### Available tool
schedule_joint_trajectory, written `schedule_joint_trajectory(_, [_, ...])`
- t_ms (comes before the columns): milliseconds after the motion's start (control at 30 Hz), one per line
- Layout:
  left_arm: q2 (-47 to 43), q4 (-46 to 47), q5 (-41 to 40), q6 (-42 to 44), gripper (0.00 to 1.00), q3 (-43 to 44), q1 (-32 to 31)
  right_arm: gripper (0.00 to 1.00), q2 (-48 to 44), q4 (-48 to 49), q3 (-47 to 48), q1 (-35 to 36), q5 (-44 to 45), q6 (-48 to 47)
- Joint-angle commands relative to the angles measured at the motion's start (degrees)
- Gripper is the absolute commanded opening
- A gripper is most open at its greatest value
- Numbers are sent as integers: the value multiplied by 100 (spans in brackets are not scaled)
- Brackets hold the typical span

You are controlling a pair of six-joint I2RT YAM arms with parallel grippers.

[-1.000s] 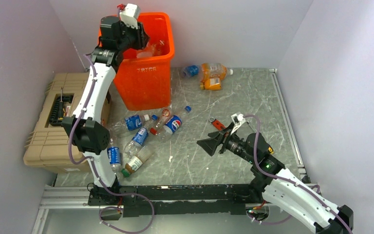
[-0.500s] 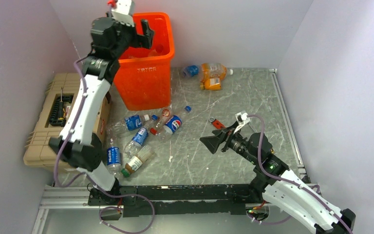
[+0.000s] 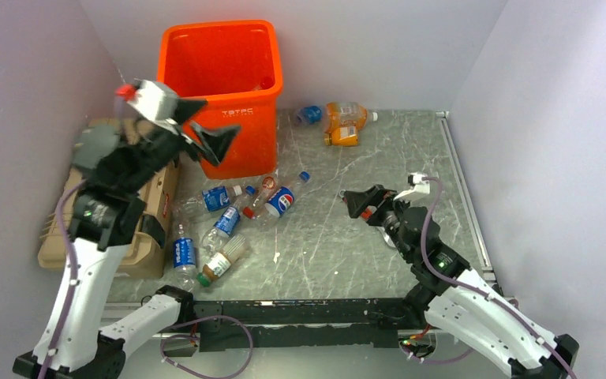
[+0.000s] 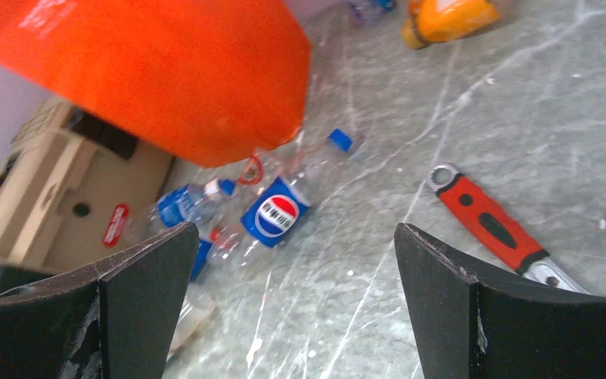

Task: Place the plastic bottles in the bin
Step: Move the plastic bottle to the center of the board.

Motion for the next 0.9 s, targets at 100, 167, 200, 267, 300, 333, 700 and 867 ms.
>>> schedule_joint_trajectory(100, [-279, -1693, 402, 595, 99, -1726, -761, 99, 956, 710, 66, -113, 598, 373])
schedule_joint_trajectory(167, [-468, -1597, 336, 508, 98, -2288, -812, 99, 1375, 1226, -47, -164, 163, 446])
schedule_joint_trajectory(200, [-566, -1512, 315, 454, 98, -2560, -821, 99, 1650, 1382, -63, -188, -58, 458])
schedule_joint_trajectory(267, [-737, -1374, 262, 347, 98, -2994, -830, 98, 2390, 1571, 40, -209, -529, 431])
schedule_joint_trajectory(300, [-811, -1307, 158, 243, 99, -3181, -830, 98, 2743, 1645, 134, -212, -790, 375])
schedule_joint_trajectory(333, [-872, -1245, 28, 137, 99, -3365, -830, 97, 3060, 1685, 221, -212, -990, 387])
schedule_joint_trajectory(700, [-643, -1665, -1579, -485, 97, -3596, -830, 95, 5477, 2642, 1016, -274, -1685, 1725])
schedule_joint_trajectory(867, [-777, -1524, -1389, -590, 97, -3711, -830, 96, 6422, 2873, 1565, -265, -1686, 2405])
